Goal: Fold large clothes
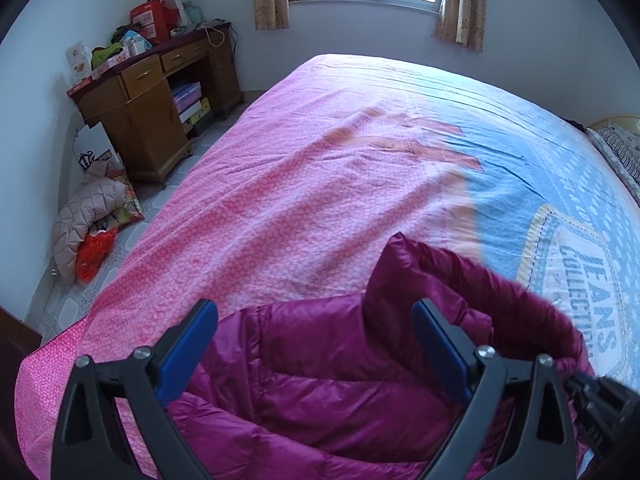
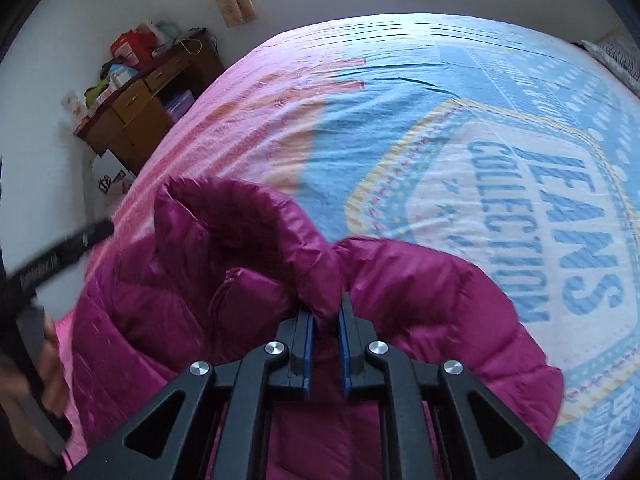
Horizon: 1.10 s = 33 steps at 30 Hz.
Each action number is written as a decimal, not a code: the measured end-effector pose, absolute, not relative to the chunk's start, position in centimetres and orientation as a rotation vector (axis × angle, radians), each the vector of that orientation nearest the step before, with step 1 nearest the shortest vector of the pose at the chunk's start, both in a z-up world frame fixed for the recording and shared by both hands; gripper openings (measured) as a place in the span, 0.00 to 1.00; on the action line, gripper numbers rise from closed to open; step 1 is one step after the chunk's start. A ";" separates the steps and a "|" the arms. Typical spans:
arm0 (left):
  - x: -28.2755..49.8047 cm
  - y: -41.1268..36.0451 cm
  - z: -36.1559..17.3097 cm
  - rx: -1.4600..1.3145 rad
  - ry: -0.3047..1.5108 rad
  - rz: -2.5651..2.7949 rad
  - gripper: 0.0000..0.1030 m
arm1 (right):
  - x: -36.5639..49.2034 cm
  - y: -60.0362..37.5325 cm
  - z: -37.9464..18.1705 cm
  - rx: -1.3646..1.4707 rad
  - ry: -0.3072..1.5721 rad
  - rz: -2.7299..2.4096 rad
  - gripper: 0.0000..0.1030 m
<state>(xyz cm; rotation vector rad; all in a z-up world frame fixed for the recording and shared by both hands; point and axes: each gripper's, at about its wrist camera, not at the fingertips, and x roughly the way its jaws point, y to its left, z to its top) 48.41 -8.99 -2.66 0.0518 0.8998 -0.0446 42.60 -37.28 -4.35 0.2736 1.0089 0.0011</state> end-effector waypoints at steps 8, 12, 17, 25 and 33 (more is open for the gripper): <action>47.7 -14.0 -3.6 0.153 0.904 -0.080 0.96 | 41.3 -39.3 -7.2 0.366 0.916 0.036 0.10; 47.1 -16.8 -4.6 0.238 0.893 -0.075 0.97 | 40.9 -38.8 -7.8 0.355 0.872 0.050 0.10; 46.6 -19.3 -6.6 0.398 0.855 0.036 0.90 | 40.5 -38.9 -8.1 0.361 0.856 0.056 0.10; 46.6 -9.1 -5.1 0.098 0.859 0.175 0.34 | 40.1 -39.1 -8.2 0.377 0.844 0.061 0.10; 46.5 -1.8 -7.3 -0.208 0.998 0.113 0.39 | 40.0 -39.2 -8.4 0.375 0.840 0.058 0.10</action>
